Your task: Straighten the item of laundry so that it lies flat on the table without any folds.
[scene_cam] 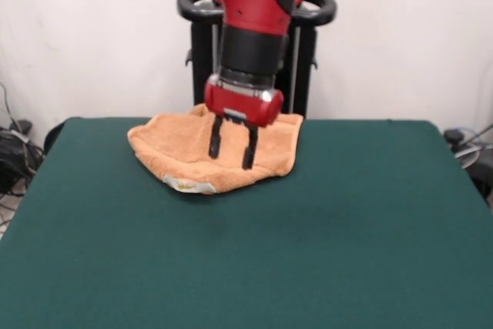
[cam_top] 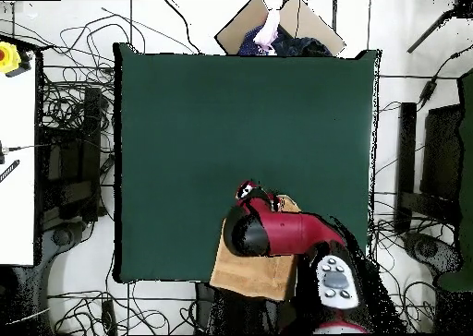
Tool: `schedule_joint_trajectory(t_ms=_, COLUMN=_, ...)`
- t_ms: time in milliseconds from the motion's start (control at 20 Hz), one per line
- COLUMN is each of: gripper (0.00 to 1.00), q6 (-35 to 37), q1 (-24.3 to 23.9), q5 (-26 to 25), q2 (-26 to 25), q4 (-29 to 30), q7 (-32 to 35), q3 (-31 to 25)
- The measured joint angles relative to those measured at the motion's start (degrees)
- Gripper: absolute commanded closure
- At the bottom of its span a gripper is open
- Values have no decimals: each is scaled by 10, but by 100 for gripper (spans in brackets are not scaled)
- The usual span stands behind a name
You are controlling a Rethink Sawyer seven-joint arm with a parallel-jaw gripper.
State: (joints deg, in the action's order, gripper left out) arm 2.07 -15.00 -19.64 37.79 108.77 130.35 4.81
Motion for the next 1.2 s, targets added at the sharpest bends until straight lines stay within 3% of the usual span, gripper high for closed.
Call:
schedule_joint_trajectory(t_ms=200, gripper=0, q6=12, q1=51, q5=81, q2=-37, q4=-37, q7=7, q3=42)
schedule_joint_trajectory(t_ms=250, gripper=0, q6=21, q1=78, q5=135, q2=-58, q4=-58, q7=14, q3=68)
schedule_joint_trajectory(t_ms=700, gripper=0, q6=48, q1=151, q5=347, q2=-131, q4=-106, q7=76, q3=161)
schedule_joint_trajectory(t_ms=850, gripper=0, q6=67, q1=167, q5=395, q2=-158, q4=-118, q7=99, q3=194)
schedule_joint_trajectory(t_ms=1200, gripper=0, q6=127, q1=176, q5=418, q2=-211, q4=-150, q7=108, q3=240)
